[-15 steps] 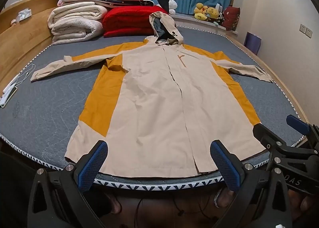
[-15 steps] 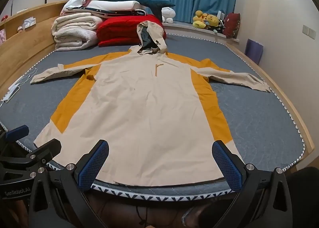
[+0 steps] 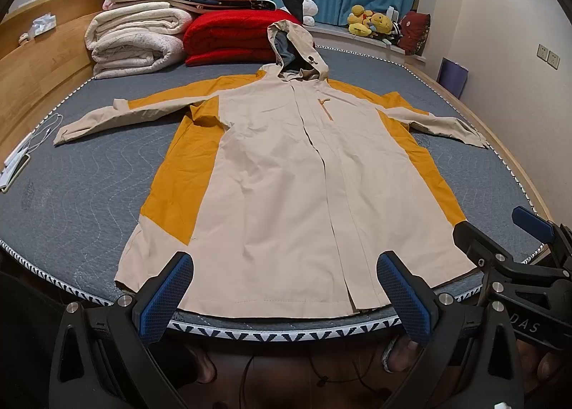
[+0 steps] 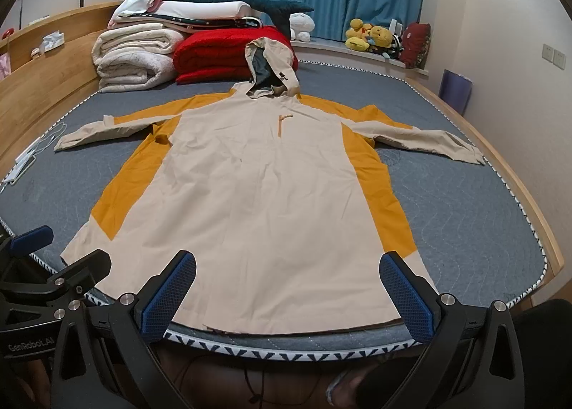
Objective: Fold large clothes
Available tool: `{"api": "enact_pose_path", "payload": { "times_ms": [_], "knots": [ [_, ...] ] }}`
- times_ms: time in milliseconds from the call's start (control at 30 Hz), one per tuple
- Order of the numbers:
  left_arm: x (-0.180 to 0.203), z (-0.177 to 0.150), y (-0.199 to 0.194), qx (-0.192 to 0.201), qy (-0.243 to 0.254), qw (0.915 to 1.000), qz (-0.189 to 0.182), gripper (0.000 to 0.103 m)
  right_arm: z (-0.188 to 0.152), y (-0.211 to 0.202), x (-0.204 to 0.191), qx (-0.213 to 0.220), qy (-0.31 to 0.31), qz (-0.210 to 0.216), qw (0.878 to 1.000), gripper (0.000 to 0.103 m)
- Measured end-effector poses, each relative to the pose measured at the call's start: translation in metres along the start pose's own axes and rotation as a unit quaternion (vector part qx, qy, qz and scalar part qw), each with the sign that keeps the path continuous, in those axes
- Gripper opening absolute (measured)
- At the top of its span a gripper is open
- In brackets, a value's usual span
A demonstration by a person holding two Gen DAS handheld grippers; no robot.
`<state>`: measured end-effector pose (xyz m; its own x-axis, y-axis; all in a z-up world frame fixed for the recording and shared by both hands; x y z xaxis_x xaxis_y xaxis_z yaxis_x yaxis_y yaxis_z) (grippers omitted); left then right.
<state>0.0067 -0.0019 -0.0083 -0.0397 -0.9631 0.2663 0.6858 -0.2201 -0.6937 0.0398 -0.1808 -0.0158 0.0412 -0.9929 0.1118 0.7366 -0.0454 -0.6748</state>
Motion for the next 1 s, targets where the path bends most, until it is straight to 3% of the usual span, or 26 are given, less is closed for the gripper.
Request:
{"api": "enact_pose_path", "payload": {
  "times_ms": [1000],
  "knots": [
    [0.006,0.001,-0.0009,0.002,0.002,1.0,0.0,0.102,0.0009,-0.0002,-0.0009,0.001,-0.005,-0.005,1.0,0.101]
  ]
}}
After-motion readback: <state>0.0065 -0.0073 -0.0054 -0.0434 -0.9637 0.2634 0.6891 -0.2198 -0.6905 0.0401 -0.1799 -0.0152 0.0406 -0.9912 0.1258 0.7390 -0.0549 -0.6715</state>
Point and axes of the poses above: each gripper's, at about its wrist camera, not at the fingertips, and y roughly the way its jaws point, x to its right, z to its top, the point moved 1 cm from there along y, roughly the way its jaws point, and after that the axes turned 13 degrees about -z, right-handed, at the moved point
